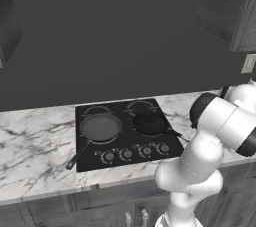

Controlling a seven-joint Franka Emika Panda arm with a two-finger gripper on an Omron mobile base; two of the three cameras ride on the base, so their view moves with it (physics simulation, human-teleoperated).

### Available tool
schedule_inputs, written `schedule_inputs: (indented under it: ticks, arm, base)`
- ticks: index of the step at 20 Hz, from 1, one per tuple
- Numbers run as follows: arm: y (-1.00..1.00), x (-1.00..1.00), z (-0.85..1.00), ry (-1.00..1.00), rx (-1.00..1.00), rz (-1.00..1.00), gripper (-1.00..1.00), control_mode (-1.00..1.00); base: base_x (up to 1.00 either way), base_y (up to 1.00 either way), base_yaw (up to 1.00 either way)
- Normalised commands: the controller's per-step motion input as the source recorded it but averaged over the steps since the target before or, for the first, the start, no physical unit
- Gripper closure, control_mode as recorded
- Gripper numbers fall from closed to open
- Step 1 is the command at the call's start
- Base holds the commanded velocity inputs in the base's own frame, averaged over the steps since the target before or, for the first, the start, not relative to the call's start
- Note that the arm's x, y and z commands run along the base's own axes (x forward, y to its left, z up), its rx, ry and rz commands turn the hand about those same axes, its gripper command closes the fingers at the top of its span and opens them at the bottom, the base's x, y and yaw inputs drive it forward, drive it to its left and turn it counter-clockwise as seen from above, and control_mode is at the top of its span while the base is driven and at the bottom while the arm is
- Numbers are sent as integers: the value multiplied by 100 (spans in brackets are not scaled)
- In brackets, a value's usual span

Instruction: Place both pans onto different burners. Then place the lemon wedge and the chicken drumstick on different pans.

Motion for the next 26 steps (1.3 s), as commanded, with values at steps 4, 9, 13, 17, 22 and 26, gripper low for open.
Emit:
schedule_inputs:
  ticks: [4, 9, 13, 17, 22, 26]
  arm:
    - [64, 0, 26, 0, -2, 0, 100, -100]
    - [59, 0, 28, 0, 0, 0, 100, -100]
    - [48, 0, 37, 0, 0, 0, 100, -100]
    - [49, 6, 37, 0, 0, 1, 100, -100]
    - [58, 18, 15, 0, 0, 6, 100, -100]
    - [62, 17, 15, 0, 0, 7, 100, -100]
  base:
    - [0, 0, 0]
    - [0, 0, 0]
    - [0, 0, 0]
    - [0, 0, 0]
    - [0, 0, 0]
    - [0, 0, 0]
